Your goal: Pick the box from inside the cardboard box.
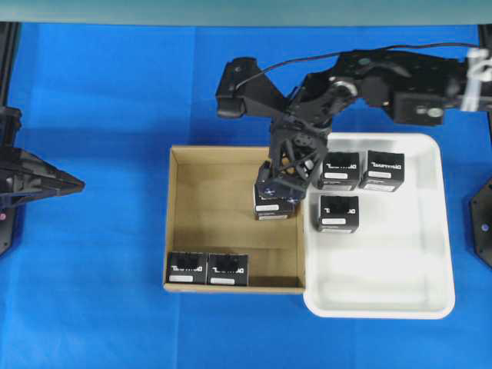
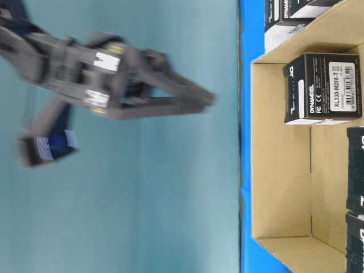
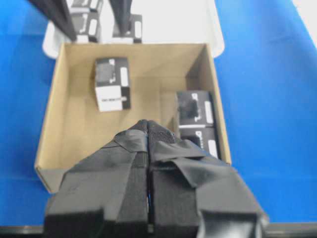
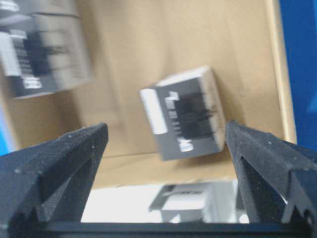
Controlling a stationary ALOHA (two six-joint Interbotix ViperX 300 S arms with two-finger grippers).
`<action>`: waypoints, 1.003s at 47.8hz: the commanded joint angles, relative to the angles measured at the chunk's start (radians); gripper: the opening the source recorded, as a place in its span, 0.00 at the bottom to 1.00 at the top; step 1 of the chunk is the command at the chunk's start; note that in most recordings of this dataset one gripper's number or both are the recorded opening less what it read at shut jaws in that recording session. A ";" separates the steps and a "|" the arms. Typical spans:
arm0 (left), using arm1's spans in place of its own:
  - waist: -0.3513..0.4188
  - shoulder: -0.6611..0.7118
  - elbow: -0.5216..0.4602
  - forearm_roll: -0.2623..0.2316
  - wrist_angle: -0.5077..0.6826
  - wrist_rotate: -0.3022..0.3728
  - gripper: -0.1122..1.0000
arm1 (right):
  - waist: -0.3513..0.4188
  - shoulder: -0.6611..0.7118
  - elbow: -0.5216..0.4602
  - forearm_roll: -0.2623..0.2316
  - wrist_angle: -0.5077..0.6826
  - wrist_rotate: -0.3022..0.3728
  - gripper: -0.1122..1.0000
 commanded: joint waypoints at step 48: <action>-0.002 0.000 -0.044 0.002 -0.006 -0.026 0.04 | 0.044 -0.161 -0.284 -0.195 0.417 0.064 0.99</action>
